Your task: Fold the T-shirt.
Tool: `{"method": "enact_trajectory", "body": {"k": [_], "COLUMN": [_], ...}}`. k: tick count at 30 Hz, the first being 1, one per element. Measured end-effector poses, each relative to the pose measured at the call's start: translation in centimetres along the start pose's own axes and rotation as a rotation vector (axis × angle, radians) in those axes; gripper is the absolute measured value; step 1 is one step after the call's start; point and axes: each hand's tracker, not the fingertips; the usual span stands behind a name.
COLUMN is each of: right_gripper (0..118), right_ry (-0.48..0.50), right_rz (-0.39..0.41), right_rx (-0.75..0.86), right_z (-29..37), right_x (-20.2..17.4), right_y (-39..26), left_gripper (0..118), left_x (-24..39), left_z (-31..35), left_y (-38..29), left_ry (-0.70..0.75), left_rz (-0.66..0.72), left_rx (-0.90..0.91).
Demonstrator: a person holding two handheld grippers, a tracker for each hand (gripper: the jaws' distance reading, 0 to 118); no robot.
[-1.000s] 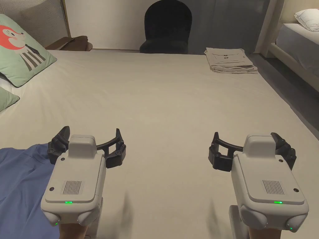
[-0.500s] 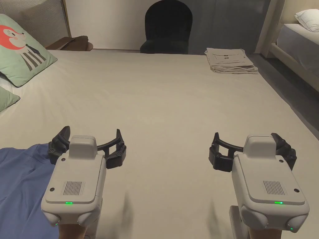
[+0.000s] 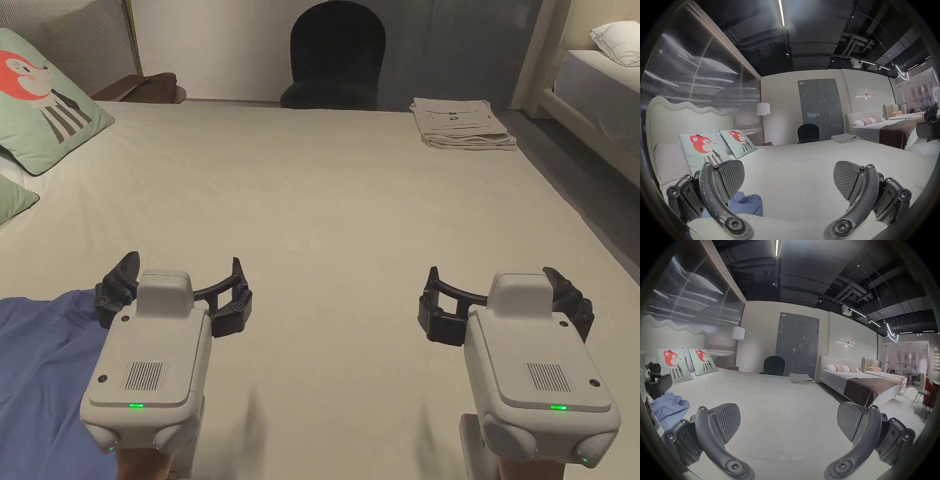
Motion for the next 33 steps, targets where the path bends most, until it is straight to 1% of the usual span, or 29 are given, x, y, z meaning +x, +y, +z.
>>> {"method": "enact_trajectory", "body": {"k": [2, 3, 4, 5, 6, 7, 8, 9, 10, 11, 12, 14, 19, 25, 29, 33], "right_gripper": [116, 113, 100, 100, 95, 84, 65, 44, 22, 7, 0, 0, 0, 0, 0, 0], "right_ry": [-0.001, -0.004, -0.002, 0.006, 0.007, 0.005, -0.006, -0.008, -0.01, -0.01, -0.013, 0.011, 0.004, 0.023, 0.063, 0.138], "right_rz": [0.003, 0.002, -0.001, -0.006, -0.007, -0.005, 0.003, 0.007, 0.008, 0.008, 0.009, -0.001, -0.003, -0.003, -0.006, -0.012], "right_rx": [-0.003, -0.004, -0.002, -0.002, -0.002, -0.003, -0.004, -0.004, -0.006, -0.007, -0.01, -0.014, -0.011, -0.004, 0.005, 0.019], "right_z": [0.1, 0.1, 0.1, 0.2, 0.3, 0.3, 0.3, 0.3, 0.2, 0.1, 0.1, 0.2, 0.1, 0.0, -0.5, -1.4], "right_x": [-0.1, -0.1, -0.1, 0.0, -0.1, -0.1, -0.2, -0.3, -0.2, -0.2, -0.2, 0.0, 0.0, -0.5, -1.9, -4.8], "right_y": [0.1, 0.1, 0.2, 0.2, 0.3, 0.3, 0.4, 0.4, 0.4, 0.3, 0.3, 0.4, 0.4, 0.8, 1.3, 1.9], "left_gripper": [108, 108, 106, 106, 105, 101, 87, 65, 25, 1, 0, 0, 0, 0, 0, 0], "left_x": [0.1, 0.1, 0.0, 0.0, 0.0, 0.1, 0.1, 0.2, 0.4, 0.5, 0.5, 0.3, 0.4, -0.1, -1.5, -4.5], "left_z": [0.1, 0.1, 0.0, 0.0, 0.1, 0.1, 0.2, 0.3, 0.2, 0.1, 0.0, -0.1, 0.1, 0.1, 0.4, 1.2], "left_y": [0.2, 0.2, 0.1, 0.2, 0.2, 0.2, 0.2, 0.2, 0.3, 0.4, 0.2, 0.0, 0.2, -0.4, -0.3, -0.2], "left_ry": [-0.001, -0.003, -0.004, -0.006, -0.01, -0.018, -0.023, -0.021, -0.012, -0.008, -0.003, -0.019, -0.016, -0.008, 0.021, 0.085], "left_rz": [0.006, 0.01, 0.014, 0.017, 0.021, 0.029, 0.033, 0.034, 0.033, 0.033, 0.038, 0.066, 0.057, 0.051, 0.057, 0.053], "left_rx": [-0.001, -0.003, -0.003, -0.004, -0.005, 0.0, 0.006, 0.007, 0.007, 0.005, 0.004, 0.002, 0.003, -0.007, -0.013, -0.014]}}
